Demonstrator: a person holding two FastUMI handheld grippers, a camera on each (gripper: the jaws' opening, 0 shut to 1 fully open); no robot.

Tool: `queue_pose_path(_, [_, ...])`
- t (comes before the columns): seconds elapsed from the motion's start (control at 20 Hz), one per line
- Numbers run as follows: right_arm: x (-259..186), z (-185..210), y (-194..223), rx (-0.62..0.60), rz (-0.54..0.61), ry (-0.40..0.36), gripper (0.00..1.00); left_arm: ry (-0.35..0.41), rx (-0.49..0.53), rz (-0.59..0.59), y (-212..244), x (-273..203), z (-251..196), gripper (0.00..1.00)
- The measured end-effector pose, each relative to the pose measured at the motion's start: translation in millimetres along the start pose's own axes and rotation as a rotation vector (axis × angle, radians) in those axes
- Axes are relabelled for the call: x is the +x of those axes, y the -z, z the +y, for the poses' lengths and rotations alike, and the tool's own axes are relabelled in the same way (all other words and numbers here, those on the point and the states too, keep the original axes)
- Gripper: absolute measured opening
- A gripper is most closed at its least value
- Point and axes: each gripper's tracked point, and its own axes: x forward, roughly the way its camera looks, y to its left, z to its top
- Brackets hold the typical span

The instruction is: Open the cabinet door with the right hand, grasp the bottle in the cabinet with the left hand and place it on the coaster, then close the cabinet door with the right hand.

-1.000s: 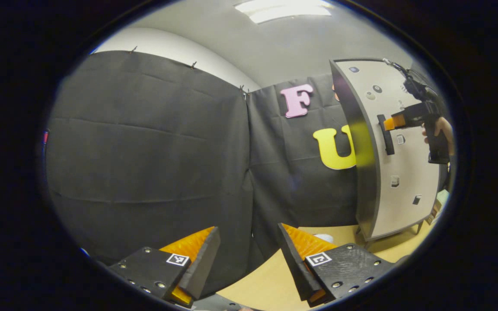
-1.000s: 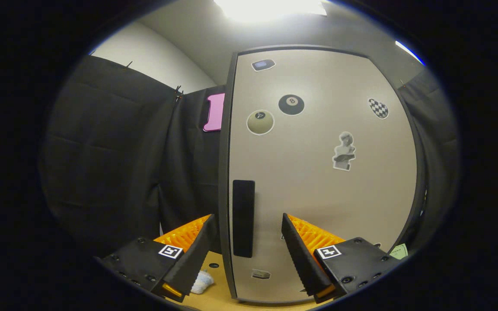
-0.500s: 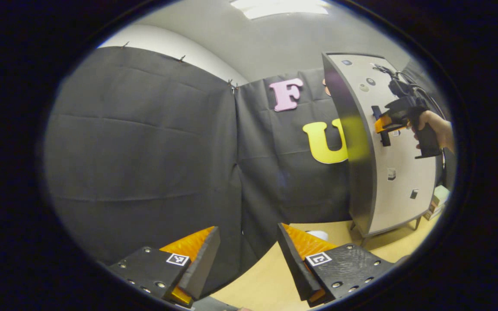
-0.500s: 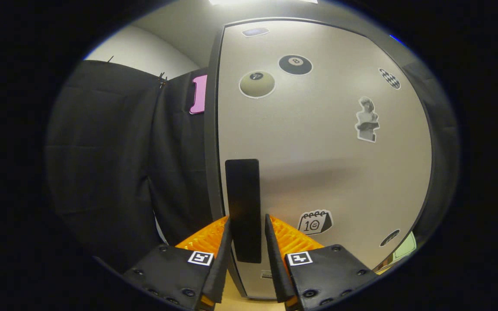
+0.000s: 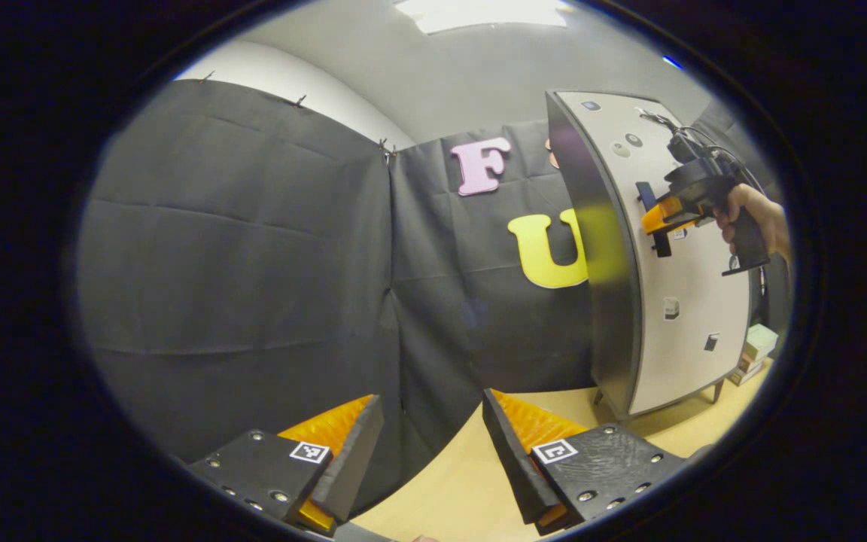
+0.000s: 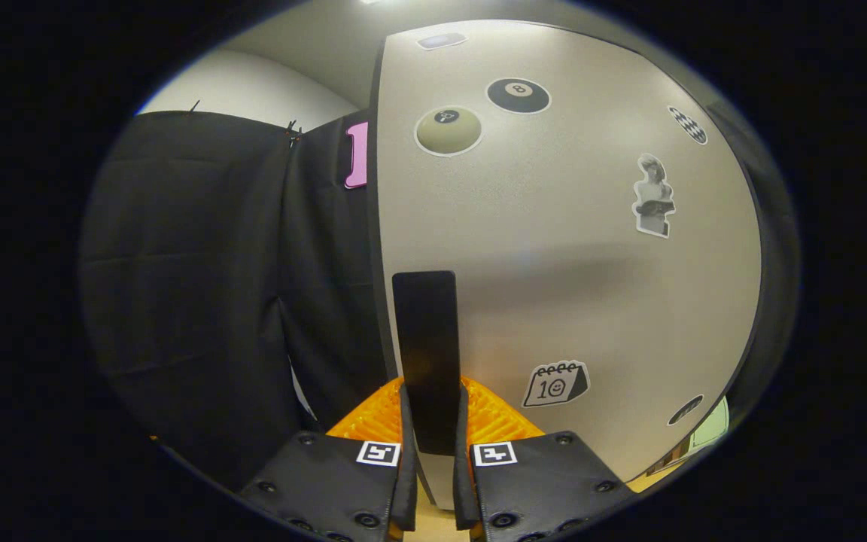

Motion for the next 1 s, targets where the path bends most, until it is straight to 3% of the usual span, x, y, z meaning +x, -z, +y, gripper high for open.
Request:
queue_pose_path(0.35, [-16.1,-4.6,3.9,0.011,0.021,-0.068,0.21,0.092,-0.025,0.004,4.8,8.2,-14.7,0.8])
queue_pose_path(0.55, [-30.0,-9.9,4.5,0.008,0.027,-0.103,0.22,0.149,-0.038,-0.01,-9.8,30.7,-47.8,0.82])
queue_pose_path(0.7, [-36.9,-14.6,7.6,0.024,0.05,-0.146,0.18,0.174,-0.063,-0.022,-16.4,21.1,-64.4,0.8])
queue_pose_path(1.0, [-49.4,-24.4,8.5,0.0,0.061,-0.215,0.21,0.209,-0.072,-0.019,-28.9,0.7,-104.1,0.8])
